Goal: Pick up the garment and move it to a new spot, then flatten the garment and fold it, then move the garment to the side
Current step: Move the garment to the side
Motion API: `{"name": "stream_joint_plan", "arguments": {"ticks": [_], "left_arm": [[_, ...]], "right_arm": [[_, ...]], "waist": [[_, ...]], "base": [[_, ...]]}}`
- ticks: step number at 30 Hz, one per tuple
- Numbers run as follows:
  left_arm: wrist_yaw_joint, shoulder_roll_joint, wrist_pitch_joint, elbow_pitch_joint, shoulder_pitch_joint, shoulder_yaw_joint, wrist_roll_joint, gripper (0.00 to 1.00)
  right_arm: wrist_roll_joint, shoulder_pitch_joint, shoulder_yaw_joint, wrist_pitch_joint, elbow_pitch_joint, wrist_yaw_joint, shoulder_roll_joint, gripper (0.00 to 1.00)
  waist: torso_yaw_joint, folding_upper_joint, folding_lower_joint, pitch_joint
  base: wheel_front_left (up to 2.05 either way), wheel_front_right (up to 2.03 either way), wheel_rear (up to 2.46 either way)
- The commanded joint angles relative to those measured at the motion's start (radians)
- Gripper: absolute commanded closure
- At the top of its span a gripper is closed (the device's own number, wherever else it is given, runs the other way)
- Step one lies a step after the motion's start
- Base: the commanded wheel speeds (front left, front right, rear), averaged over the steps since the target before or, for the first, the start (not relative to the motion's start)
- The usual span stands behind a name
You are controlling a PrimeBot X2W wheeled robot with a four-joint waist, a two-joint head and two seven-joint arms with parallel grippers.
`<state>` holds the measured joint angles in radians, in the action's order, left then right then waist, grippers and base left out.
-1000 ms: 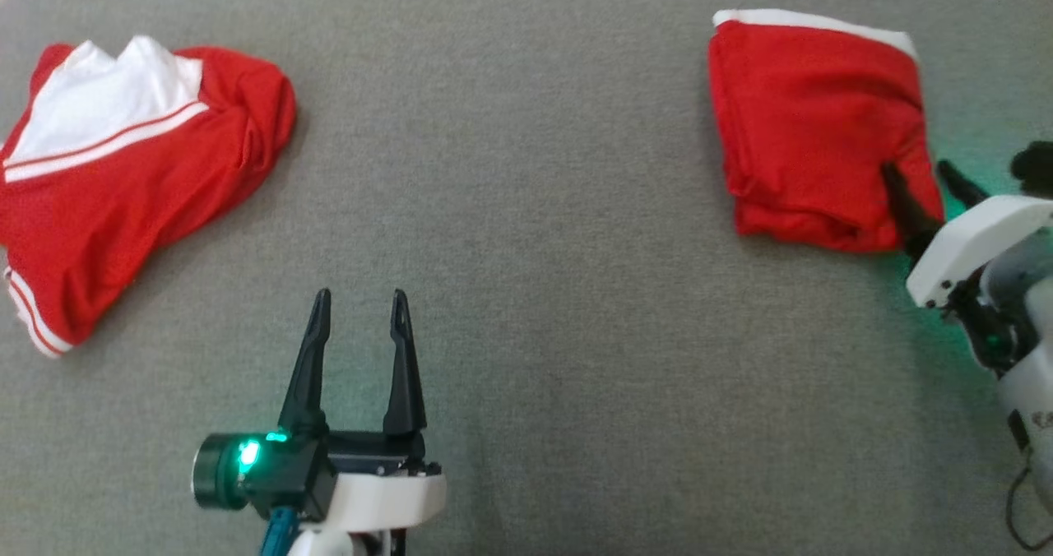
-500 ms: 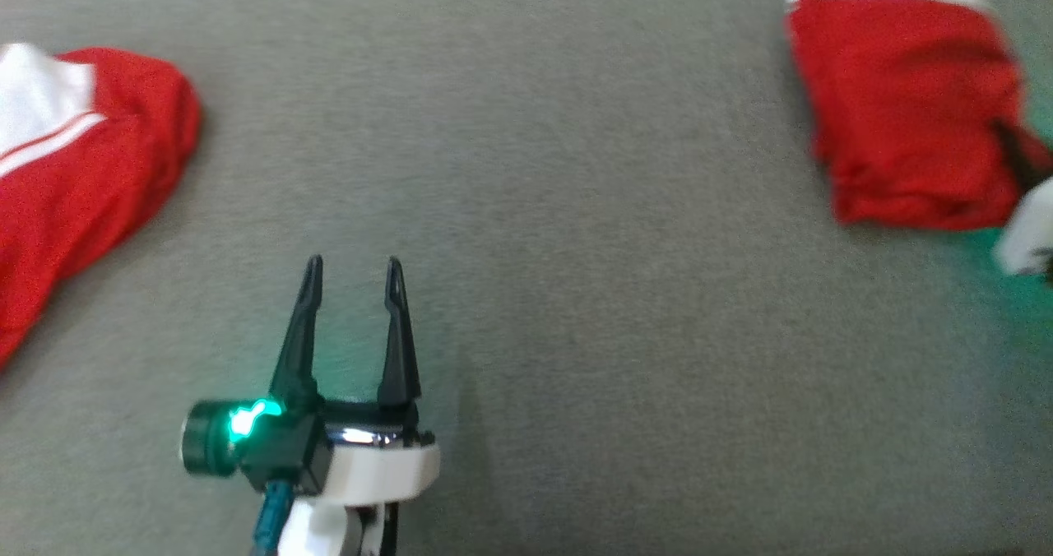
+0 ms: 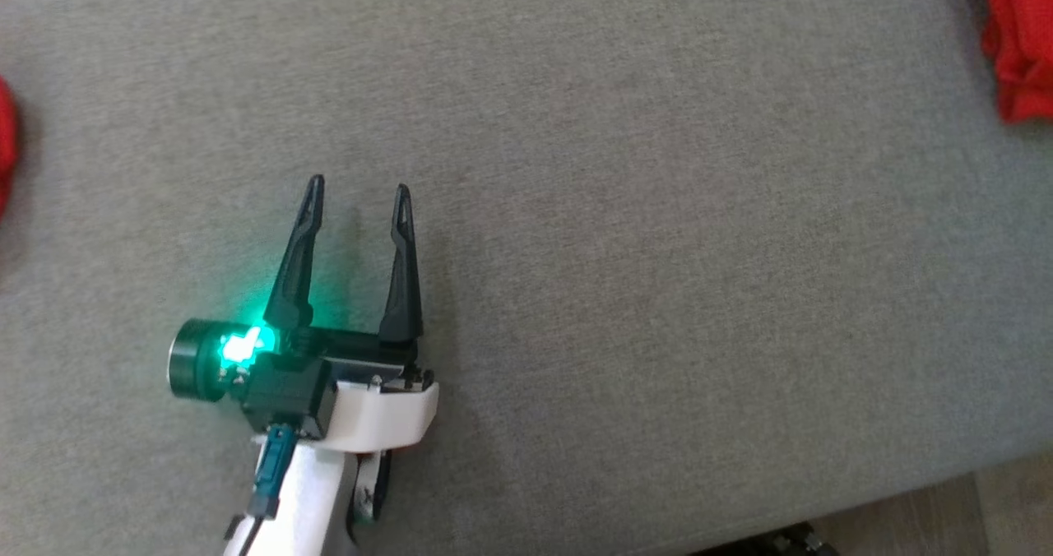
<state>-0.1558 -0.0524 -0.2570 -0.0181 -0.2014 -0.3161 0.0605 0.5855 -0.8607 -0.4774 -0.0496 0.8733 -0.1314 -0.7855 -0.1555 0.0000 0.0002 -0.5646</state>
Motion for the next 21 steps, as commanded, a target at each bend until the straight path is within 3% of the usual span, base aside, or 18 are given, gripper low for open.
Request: {"name": "stream_joint_plan", "arguments": {"ticks": [1, 6, 11, 21], "left_arm": [[0.007, 0.001, -0.005, 0.019, -0.009, 0.033, -0.009, 0.00], [0.014, 0.001, -0.005, 0.006, -0.014, 0.027, -0.006, 0.00], [0.002, 0.002, -0.005, -0.005, 0.030, 0.039, 0.022, 0.00], [-0.030, 0.002, -0.005, -0.036, 0.152, 0.086, 0.109, 0.00]], "right_arm": [[-0.033, 0.000, 0.009, -0.028, 0.012, 0.001, -0.048, 0.00], [-0.155, -0.046, 0.055, -0.123, 0.103, 0.001, 0.006, 0.00], [-0.188, -0.013, 0.099, -0.196, 0.102, 0.001, 0.146, 0.00], [-0.132, 0.331, 0.091, -0.212, -0.215, 0.001, 0.410, 0.00]], "waist": [[-0.011, 0.0000, -0.0002, -0.010], [0.004, 0.0000, -0.0002, 0.033], [0.022, 0.0000, -0.0002, 0.135], [0.066, 0.0000, -0.0002, 0.381]], "base": [[0.00, 0.00, 0.00], [0.00, 0.00, 0.00], [0.00, 0.00, 0.00], [0.00, 0.00, 0.00]]}}
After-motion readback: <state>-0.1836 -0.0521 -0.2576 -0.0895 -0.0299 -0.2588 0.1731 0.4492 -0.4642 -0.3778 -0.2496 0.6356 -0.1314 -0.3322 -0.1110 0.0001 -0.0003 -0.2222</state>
